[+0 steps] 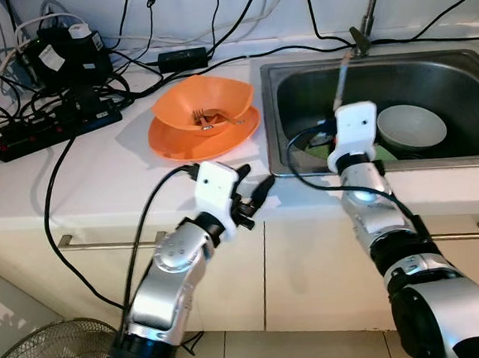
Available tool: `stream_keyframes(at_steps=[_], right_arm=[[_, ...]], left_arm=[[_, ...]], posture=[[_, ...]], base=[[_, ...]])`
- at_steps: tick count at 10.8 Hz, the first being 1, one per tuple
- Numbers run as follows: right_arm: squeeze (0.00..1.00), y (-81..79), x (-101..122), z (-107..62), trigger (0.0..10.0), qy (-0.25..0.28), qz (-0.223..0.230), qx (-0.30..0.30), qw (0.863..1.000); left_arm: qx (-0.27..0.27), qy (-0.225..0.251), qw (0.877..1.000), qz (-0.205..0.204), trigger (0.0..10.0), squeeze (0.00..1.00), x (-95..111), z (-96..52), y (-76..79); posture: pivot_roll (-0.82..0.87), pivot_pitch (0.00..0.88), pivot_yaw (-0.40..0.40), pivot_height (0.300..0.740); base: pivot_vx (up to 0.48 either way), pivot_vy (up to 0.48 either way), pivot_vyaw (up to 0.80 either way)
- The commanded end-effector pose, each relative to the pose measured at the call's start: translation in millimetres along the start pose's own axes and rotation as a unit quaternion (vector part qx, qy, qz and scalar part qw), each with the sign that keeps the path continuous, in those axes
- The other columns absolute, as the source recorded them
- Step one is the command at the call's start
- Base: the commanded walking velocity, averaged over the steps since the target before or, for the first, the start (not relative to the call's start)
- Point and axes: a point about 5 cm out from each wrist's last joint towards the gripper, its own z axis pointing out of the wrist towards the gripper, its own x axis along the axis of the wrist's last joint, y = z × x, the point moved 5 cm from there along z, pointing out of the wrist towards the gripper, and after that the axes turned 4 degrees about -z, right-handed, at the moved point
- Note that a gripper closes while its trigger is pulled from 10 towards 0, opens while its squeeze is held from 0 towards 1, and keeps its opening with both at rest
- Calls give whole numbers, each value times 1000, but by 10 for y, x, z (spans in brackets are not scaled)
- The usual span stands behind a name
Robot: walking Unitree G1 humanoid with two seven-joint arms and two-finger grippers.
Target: Kitchen organization
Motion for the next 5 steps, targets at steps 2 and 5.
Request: stream_keyframes(at_steps=[2, 5], right_arm=[[0, -44, -28, -6, 10000, -4, 7, 8, 1000], [898, -77, -127, -49, 10000, -21, 4, 15, 1000]], left_arm=[[0, -6, 1000, 11, 10000, 0, -40, -12, 17], [2, -9, 1000, 15, 10000, 0, -57, -19, 21]], posture=[[120, 0, 31, 740], [125, 0, 27, 740]], base=[[0, 0, 0], [0, 0, 0]])
